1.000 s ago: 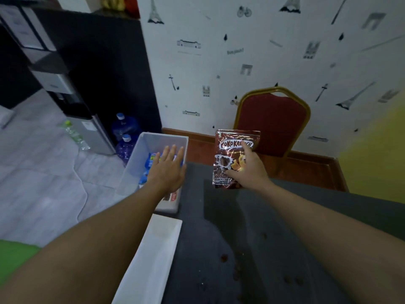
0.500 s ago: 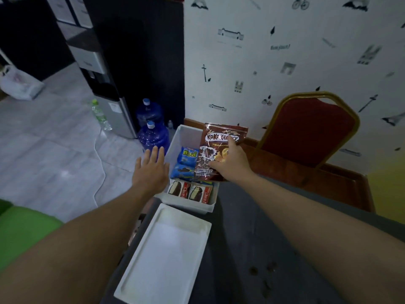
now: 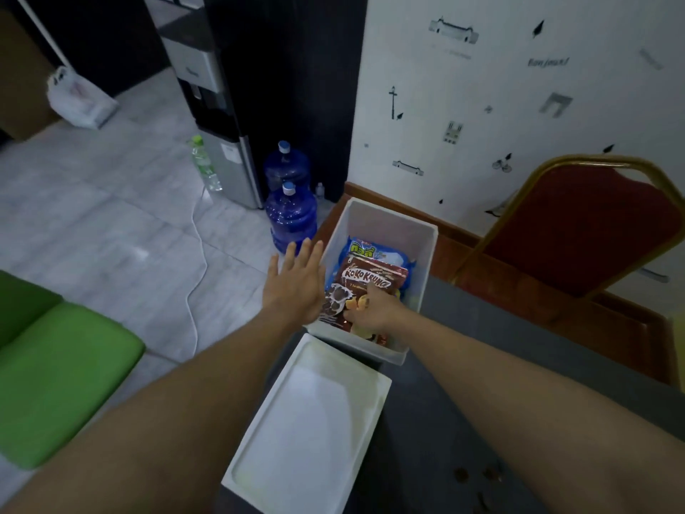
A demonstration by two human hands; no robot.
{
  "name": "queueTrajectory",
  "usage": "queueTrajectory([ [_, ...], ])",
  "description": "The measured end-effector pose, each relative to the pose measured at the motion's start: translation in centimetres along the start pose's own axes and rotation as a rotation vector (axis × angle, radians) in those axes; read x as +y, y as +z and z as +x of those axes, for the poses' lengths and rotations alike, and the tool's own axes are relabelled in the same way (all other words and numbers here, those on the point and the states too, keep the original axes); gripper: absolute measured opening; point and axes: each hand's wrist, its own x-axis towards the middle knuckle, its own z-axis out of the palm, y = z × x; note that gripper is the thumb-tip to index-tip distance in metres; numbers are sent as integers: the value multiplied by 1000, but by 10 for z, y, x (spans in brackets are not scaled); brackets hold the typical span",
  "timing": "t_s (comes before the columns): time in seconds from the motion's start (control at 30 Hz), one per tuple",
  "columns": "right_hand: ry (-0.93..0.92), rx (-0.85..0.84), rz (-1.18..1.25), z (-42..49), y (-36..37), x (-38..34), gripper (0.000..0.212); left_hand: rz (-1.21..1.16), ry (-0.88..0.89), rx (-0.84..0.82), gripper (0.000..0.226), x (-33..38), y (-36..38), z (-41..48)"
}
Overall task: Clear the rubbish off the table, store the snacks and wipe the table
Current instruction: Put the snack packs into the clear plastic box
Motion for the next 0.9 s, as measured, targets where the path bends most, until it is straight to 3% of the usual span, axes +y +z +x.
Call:
queueTrajectory([
  [0.1,18,23,-301,-1,7,1,96,-12,10,-3,57,-1,0,1],
  [0.2,-70,109,-371,-3,6,3,101,-30,15,0,57,-1,2,3],
  [0.27,-122,50,-395,2,7,6,103,-43,20,6,57,-2,3,3],
  [0.37,-123,-57,-419,12,10,10,102,-36,26,-2,58,-2,2,4],
  [0.63,-104,-95,-453,17,8,9,101,-31,18,-9,60,1,-2,2],
  [0.9,-213,127,-228,-1,3,10,86,77,35,20,63,2,-8,-4],
])
